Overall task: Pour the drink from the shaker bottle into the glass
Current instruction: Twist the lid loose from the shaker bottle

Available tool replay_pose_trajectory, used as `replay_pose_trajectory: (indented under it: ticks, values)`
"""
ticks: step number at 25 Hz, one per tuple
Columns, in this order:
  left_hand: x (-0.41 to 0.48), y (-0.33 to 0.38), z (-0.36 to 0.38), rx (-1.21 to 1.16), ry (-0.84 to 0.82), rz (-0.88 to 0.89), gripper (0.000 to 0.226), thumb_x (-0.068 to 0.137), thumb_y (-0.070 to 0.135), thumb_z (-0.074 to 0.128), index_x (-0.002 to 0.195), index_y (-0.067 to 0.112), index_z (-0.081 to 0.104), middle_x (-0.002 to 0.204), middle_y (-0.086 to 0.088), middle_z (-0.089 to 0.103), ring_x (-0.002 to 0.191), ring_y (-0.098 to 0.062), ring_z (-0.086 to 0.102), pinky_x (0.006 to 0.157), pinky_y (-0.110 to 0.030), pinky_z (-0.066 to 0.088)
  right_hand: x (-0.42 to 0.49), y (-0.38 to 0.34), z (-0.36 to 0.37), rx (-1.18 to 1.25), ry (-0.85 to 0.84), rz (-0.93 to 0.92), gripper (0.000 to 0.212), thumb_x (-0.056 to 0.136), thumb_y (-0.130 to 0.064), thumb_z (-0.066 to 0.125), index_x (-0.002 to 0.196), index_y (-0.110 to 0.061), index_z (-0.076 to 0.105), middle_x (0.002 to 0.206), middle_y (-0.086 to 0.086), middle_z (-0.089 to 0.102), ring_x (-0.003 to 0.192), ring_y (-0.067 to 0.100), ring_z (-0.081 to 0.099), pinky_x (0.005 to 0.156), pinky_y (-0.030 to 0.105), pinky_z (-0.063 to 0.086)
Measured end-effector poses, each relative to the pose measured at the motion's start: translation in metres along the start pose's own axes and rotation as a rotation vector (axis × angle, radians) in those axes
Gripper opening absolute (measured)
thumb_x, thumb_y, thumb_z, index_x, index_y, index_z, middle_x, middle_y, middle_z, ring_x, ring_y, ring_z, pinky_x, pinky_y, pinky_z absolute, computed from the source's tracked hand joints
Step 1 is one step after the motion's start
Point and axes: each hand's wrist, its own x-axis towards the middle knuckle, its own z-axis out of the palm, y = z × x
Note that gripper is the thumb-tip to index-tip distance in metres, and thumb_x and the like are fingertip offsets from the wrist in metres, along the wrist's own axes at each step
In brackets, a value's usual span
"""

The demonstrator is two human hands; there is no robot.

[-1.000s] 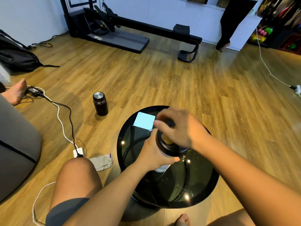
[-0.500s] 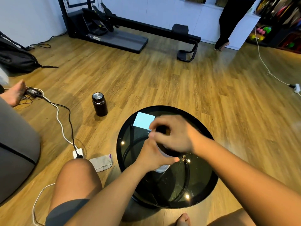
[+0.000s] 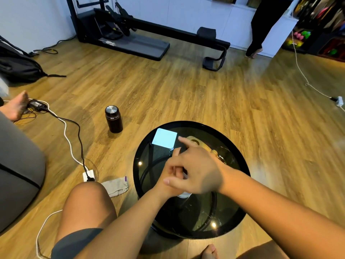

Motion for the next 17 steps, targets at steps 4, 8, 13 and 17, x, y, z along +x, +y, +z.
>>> replay_pose_trajectory:
  ticks: [4, 8, 13, 17]
  values:
    - [0.001, 0.006, -0.006, 0.000, 0.014, 0.026, 0.096, 0.061, 0.042, 0.094, 0.135, 0.036, 0.034, 0.119, 0.014, 0.063, 0.112, 0.002, 0.064, 0.093, -0.020, 0.056, 0.005, 0.007, -0.012, -0.160, 0.214, 0.371, 0.050, 0.096, -0.057, 0.044, 0.125, -0.021, 0.063, 0.114, 0.007, 0.068, 0.107, 0.028, 0.060, 0.094, 0.045, 0.049]
    - [0.003, -0.002, -0.004, 0.018, -0.050, -0.004, 0.083, 0.065, 0.031, 0.096, 0.126, 0.032, 0.041, 0.104, 0.017, 0.064, 0.100, 0.003, 0.067, 0.077, -0.005, 0.050, 0.006, 0.005, 0.000, -0.150, 0.060, 0.458, 0.042, 0.093, -0.059, 0.043, 0.111, -0.024, 0.059, 0.110, 0.002, 0.062, 0.108, 0.025, 0.056, 0.101, 0.043, 0.040]
    - [0.003, -0.004, -0.002, 0.009, -0.055, 0.067, 0.084, 0.073, 0.024, 0.090, 0.141, 0.011, 0.043, 0.123, 0.020, 0.054, 0.123, -0.002, 0.059, 0.091, 0.000, 0.042, 0.002, 0.000, -0.002, 0.112, 0.255, 0.161, 0.036, 0.091, -0.053, 0.051, 0.093, -0.021, 0.068, 0.083, -0.004, 0.068, 0.084, 0.016, 0.060, 0.096, 0.040, 0.047]
    - [0.005, 0.001, -0.003, -0.015, 0.018, -0.036, 0.096, 0.054, 0.048, 0.099, 0.126, 0.045, 0.037, 0.118, 0.013, 0.066, 0.107, -0.005, 0.068, 0.086, -0.025, 0.060, 0.003, 0.022, -0.015, -0.221, 0.091, 0.637, 0.057, 0.095, -0.064, 0.039, 0.132, -0.024, 0.055, 0.119, 0.009, 0.060, 0.111, 0.034, 0.057, 0.083, 0.039, 0.045]
